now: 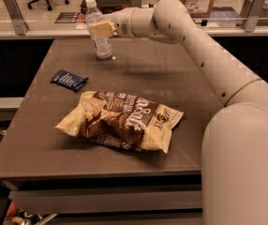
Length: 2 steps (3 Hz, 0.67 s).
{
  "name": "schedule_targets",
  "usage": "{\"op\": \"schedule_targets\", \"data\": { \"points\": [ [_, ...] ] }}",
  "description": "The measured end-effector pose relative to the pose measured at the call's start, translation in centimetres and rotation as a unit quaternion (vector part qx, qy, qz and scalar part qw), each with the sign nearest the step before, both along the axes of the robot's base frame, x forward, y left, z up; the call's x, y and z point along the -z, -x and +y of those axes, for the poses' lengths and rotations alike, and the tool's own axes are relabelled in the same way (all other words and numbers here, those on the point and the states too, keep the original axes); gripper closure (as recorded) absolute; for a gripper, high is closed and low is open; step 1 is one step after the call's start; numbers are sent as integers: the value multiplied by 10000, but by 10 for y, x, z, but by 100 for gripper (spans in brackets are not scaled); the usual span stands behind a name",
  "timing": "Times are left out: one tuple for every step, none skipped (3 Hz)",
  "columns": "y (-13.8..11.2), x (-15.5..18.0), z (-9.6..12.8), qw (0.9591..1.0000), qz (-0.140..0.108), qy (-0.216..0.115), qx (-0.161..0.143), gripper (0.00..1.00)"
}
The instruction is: Pick blue plastic bottle
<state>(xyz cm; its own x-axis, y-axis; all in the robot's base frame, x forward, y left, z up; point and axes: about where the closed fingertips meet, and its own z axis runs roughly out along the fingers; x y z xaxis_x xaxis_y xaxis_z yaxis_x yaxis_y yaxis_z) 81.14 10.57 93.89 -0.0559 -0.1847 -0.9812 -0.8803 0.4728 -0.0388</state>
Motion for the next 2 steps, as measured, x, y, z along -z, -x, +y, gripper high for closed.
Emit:
{"op": "schedule_targets", "data": {
  "points": [
    [1, 1, 3, 10000, 10, 0, -21, 88],
    [1, 2, 6, 10000, 17, -1, -41, 100]
  ]
}}
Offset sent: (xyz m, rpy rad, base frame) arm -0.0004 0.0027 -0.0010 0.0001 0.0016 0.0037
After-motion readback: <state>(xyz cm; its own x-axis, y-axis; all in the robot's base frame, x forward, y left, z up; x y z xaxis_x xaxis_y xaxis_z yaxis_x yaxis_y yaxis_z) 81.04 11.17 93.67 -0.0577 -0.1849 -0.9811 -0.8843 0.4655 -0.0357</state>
